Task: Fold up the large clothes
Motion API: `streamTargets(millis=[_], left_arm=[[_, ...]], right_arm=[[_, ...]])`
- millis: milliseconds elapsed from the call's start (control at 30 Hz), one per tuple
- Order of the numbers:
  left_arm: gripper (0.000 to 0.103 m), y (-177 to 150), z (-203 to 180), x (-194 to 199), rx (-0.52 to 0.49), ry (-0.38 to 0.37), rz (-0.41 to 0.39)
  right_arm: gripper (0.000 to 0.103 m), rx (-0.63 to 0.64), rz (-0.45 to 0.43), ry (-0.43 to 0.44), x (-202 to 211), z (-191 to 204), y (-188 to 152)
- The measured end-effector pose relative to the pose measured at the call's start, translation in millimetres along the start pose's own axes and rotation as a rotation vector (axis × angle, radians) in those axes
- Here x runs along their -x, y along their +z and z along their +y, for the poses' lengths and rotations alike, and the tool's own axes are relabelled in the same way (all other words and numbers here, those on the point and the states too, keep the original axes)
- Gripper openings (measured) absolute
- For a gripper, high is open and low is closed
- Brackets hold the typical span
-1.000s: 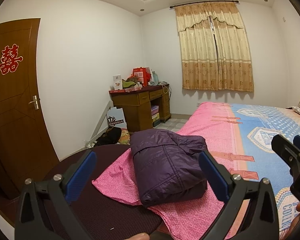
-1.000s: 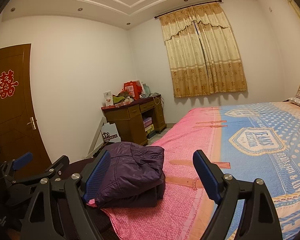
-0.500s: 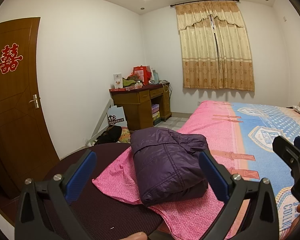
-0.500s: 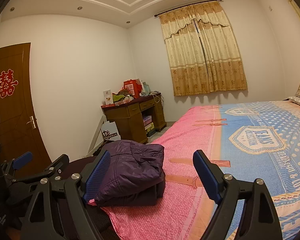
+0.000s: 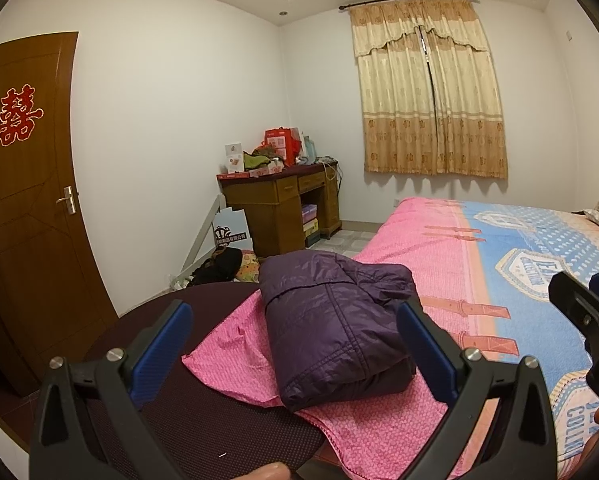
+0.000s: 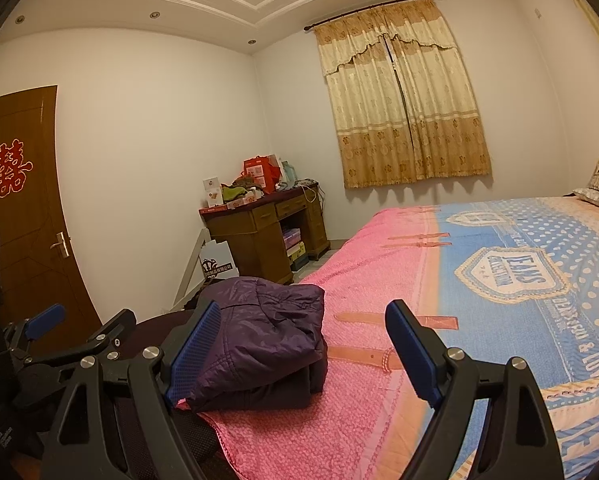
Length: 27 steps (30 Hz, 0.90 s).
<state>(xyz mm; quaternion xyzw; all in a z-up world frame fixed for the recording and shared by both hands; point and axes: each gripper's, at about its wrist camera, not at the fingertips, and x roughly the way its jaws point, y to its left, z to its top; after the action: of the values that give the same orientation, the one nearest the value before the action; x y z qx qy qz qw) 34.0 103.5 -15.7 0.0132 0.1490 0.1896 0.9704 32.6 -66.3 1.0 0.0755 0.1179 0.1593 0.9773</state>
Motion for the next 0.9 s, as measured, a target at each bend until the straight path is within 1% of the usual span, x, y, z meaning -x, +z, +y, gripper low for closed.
streamTargets(millis=[433,633,767,900], left_arm=[[0.103,-2,-2,-3,-0.007,0.009,-0.004],[0.103,-1,-4,-4,-0.022,0.034,-0.001],[0.103,-1,-2,-6,-0.013,0.017,0.013],[0.103,0,-1,-7,-0.014,0.025,0.011]], right_arm=[[0.085,-0.005,0.012,-0.004,-3,-5,-5],[0.085,-0.006,0.017,-0.006,-4,-7,-8],[0.085,-0.010,0.020,-0.008,-4,-10,-9],[0.085,-0.013,0.023,-0.008,-3,-11,-10]])
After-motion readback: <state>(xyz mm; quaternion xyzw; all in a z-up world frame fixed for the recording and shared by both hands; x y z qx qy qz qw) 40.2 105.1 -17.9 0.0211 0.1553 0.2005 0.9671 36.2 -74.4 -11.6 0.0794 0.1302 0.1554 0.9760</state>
